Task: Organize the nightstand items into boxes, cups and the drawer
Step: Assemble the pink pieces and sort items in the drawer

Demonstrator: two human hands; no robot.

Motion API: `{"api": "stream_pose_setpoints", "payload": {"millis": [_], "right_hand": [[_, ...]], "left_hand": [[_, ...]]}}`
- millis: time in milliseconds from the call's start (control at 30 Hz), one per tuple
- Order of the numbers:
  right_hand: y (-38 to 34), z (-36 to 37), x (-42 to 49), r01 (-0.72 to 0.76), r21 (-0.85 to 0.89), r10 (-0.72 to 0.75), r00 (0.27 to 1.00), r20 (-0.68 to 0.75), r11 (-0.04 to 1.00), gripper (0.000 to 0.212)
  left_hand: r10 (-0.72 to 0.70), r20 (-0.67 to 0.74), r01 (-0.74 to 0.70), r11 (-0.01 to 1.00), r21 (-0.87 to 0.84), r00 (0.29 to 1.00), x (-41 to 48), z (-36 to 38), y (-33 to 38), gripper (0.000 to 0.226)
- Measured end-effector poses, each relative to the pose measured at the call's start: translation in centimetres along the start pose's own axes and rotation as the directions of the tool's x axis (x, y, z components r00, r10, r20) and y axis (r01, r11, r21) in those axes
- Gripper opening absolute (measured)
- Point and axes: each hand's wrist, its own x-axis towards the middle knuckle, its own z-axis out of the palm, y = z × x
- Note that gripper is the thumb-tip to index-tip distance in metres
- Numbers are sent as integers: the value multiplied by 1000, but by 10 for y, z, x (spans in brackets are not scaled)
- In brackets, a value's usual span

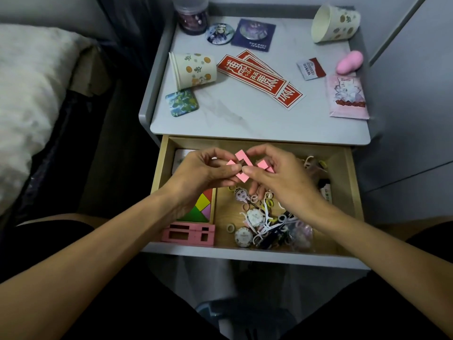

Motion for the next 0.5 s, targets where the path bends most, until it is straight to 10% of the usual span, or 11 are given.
{"api": "stream_pose_setpoints", "payload": {"millis": [500], "right_hand": [[-2,5,6,-27,-34,28,999,23,999,25]], "left_hand": [[12,-37,-14,999,-29,999,6,-4,-7,10]]}}
